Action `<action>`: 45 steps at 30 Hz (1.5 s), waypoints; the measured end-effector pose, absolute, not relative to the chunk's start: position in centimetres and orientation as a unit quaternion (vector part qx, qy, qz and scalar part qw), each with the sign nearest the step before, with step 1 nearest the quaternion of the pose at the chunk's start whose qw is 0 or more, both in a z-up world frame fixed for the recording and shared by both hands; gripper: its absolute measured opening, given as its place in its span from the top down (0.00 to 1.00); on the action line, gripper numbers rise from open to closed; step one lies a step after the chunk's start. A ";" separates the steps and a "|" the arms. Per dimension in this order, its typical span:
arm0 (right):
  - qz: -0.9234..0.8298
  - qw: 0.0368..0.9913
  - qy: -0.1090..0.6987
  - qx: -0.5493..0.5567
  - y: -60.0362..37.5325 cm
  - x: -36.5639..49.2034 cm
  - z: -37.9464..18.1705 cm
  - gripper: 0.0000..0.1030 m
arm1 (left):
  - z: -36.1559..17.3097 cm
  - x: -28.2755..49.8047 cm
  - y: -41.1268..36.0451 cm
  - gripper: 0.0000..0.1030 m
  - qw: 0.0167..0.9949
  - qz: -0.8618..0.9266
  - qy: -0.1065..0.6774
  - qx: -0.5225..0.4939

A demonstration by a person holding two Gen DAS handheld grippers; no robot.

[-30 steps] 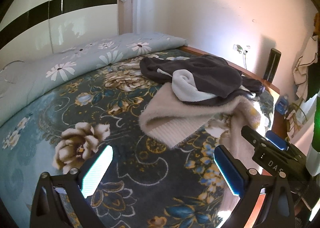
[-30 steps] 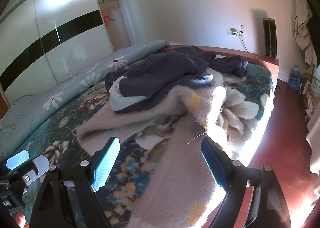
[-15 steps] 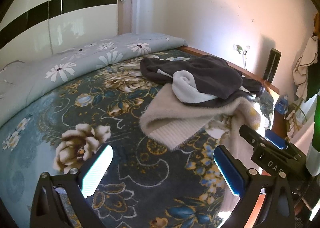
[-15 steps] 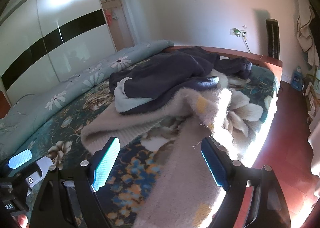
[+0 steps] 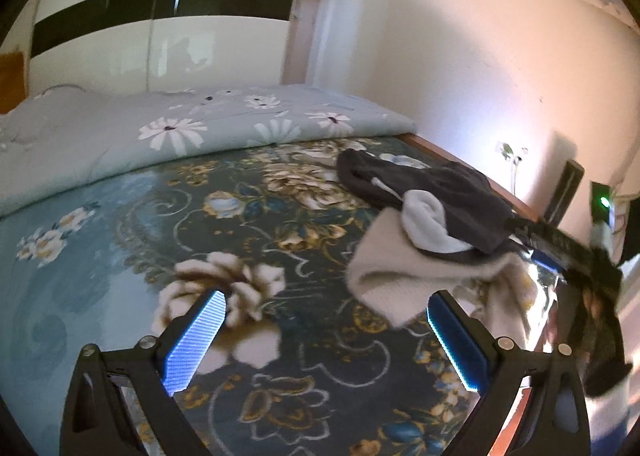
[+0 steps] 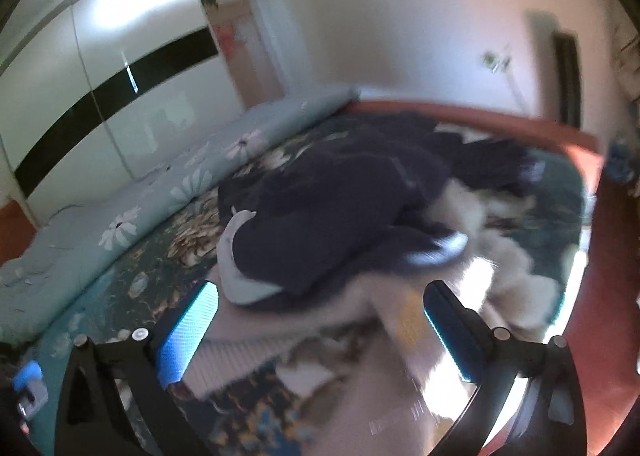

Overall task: Fold clothes
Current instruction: 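Grasp the black-and-white jacket with the right gripper and lift it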

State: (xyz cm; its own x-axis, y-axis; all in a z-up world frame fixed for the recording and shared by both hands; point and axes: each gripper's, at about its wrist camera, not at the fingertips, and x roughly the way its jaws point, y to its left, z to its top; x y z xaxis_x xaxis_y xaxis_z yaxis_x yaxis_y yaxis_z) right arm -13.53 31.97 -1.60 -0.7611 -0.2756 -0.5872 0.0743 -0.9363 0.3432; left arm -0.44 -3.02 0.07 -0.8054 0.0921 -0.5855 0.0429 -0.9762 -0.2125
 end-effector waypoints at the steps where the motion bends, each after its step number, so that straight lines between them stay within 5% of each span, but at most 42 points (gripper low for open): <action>1: -0.922 0.100 -0.156 0.339 32.1 -14.8 -1.6 0.00 | -0.1 -0.3 -3.5 0.00 0.010 0.943 -0.113 -0.314; 8: -0.892 0.046 -0.211 0.398 34.0 -22.8 -3.5 0.04 | -1.1 0.8 -6.6 0.00 -0.008 0.936 -0.125 -0.330; 11: -0.868 0.037 -0.269 0.416 35.2 -24.5 -4.8 0.30 | -1.2 1.3 -7.6 0.00 -0.029 0.936 -0.119 -0.329; 13: -0.871 0.037 -0.283 0.400 35.5 -24.3 -4.3 0.68 | -1.2 1.5 -8.2 0.00 -0.037 0.937 -0.113 -0.328; 15: -0.872 0.056 -0.298 0.384 35.7 -24.1 -3.4 0.88 | -1.3 1.8 -8.8 0.00 -0.045 0.937 -0.114 -0.327; 24: -0.882 0.149 -0.287 0.344 30.5 -23.5 3.1 0.92 | -2.0 4.0 -12.8 0.00 -0.047 0.923 -0.195 -0.329; 38: -0.864 0.414 -0.063 0.279 2.7 -11.3 13.9 0.92 | -0.2 14.9 -22.5 0.00 -0.139 0.923 -0.262 -0.247; 45: -0.759 0.583 0.033 0.288 -13.8 0.2 13.9 0.92 | 1.2 24.3 -27.6 0.00 -0.252 0.912 -0.258 -0.197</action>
